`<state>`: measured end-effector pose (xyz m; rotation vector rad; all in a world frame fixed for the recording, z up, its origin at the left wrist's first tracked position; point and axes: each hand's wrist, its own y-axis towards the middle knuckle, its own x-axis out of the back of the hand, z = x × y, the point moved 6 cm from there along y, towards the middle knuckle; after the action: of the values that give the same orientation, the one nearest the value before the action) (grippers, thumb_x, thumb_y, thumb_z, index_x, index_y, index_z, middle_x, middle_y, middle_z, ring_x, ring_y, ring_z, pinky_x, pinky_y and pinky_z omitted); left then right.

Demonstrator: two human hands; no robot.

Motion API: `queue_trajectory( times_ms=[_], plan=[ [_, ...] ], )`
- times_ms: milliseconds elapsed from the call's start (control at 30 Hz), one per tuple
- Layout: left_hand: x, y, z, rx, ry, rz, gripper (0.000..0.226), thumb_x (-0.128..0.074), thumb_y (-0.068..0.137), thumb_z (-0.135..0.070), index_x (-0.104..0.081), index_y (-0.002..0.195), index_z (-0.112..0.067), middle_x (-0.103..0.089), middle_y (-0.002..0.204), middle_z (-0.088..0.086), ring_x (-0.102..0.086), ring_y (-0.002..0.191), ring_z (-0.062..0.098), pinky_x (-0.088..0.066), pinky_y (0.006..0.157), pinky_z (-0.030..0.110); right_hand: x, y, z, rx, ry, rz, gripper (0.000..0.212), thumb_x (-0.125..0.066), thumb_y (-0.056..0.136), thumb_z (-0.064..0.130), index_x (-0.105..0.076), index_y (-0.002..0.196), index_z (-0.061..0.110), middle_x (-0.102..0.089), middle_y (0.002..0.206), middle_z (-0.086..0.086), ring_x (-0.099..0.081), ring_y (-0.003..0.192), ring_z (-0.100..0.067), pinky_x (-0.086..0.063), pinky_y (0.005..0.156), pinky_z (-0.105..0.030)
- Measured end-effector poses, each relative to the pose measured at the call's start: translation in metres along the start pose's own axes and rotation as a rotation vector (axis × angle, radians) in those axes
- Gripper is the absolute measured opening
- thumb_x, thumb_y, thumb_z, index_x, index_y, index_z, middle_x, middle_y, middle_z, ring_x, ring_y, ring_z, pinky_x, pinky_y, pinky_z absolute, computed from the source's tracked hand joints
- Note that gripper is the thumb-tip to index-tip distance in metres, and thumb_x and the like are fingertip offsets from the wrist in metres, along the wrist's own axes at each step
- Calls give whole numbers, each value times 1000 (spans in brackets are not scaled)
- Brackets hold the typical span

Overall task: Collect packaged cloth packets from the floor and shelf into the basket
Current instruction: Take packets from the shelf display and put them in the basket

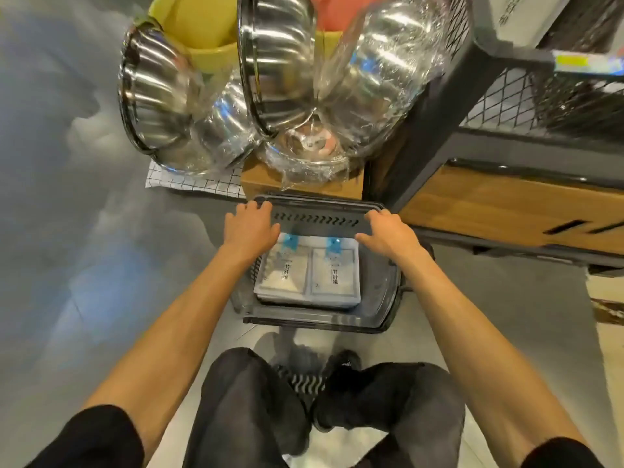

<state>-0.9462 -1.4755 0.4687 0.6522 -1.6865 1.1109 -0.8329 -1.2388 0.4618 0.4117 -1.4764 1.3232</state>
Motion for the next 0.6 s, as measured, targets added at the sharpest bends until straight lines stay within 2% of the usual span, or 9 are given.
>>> queue_trajectory(
  times_ms=[133,400,500,600],
  plan=[
    [-95,45,15,-16,42,47,58,-49,99,-45,-37,147,-15,-50,139,18,-45,129,40,-39,101,52,-87,56,-14,-12,3,-47,56,-55,99,41,-42,143,9,-47,140,-17,-46,127,-36,-45,97,-47],
    [-245,133,39,23,2,35,58,-52,98,-42,-39,145,-13,-50,138,19,-47,127,40,-41,99,52,-221,166,-49,-76,58,-124,48,-55,98,32,-46,136,4,-49,135,-20,-46,125,-39,-45,95,-48],
    [-294,157,52,57,-56,82,60,-54,96,-45,-39,146,-16,-52,138,19,-50,125,41,-43,98,50,-264,195,-66,-139,139,-67,51,-56,97,31,-43,139,6,-47,138,-18,-46,127,-39,-45,94,-46],
    [-333,176,63,127,-136,134,70,-53,96,-52,-31,151,-15,-40,150,19,-42,134,42,-39,104,51,-296,221,-84,-194,173,-1,59,-60,95,40,-43,140,4,-46,141,-19,-48,127,-40,-45,96,-44]
  ],
)
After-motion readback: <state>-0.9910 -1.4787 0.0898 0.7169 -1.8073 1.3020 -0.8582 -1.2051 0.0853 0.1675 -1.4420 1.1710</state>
